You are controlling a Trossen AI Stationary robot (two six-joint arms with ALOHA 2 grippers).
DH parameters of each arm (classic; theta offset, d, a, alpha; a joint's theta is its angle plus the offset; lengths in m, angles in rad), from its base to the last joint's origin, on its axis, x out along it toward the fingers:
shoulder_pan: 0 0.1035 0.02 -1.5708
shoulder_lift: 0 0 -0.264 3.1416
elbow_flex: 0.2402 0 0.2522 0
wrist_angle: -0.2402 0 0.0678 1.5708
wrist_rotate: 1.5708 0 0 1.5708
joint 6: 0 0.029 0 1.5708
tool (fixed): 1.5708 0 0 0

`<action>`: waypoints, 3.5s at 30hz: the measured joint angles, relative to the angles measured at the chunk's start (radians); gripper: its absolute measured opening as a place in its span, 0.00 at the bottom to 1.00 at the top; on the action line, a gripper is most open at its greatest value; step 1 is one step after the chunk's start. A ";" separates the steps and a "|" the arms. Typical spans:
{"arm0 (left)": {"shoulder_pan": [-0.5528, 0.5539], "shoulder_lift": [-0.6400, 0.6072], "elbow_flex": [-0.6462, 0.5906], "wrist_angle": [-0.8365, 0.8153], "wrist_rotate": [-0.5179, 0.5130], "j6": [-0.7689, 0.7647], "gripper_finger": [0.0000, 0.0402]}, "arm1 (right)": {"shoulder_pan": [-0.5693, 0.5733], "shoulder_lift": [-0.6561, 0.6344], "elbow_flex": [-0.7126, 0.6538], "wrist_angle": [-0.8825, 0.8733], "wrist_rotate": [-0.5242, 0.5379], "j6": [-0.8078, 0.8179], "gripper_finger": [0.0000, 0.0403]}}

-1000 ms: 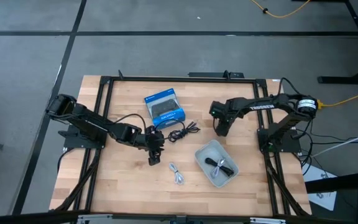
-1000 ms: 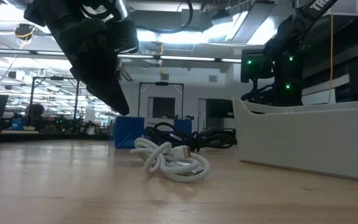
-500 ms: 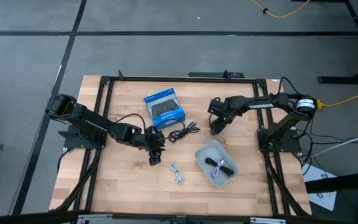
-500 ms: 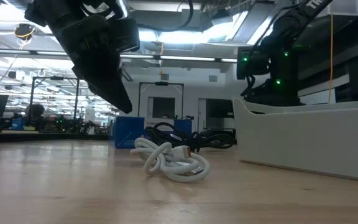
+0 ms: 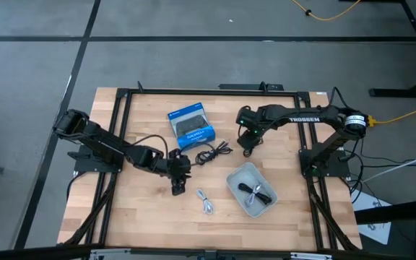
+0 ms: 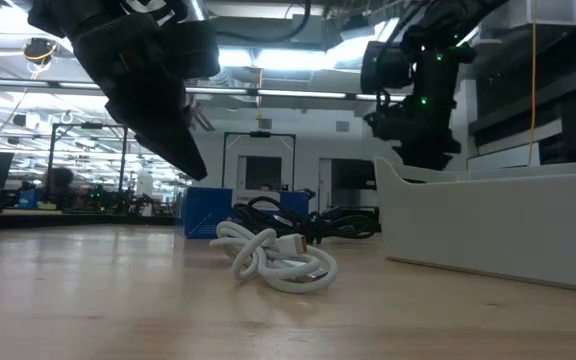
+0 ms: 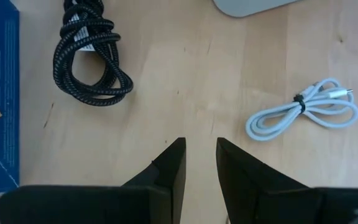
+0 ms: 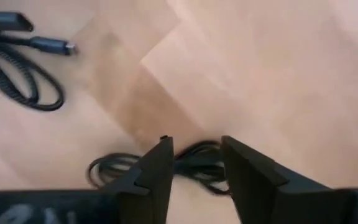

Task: Pick and place USB-C Cables
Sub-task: Put the right black charger cable into the white bin, then put the white charger cable into the white bin

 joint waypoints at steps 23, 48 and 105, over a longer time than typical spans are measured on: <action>-0.034 0.000 0.000 0.004 -0.005 -0.021 0.20 | -0.019 -0.001 -0.182 0.034 0.055 -0.009 0.16; -0.034 0.000 0.000 0.003 -0.005 -0.019 0.20 | 0.119 -0.001 0.142 -0.183 0.337 -0.060 0.02; -0.034 0.000 0.001 0.021 -0.054 -0.030 0.20 | 0.808 -0.001 0.473 -0.609 0.195 0.538 0.11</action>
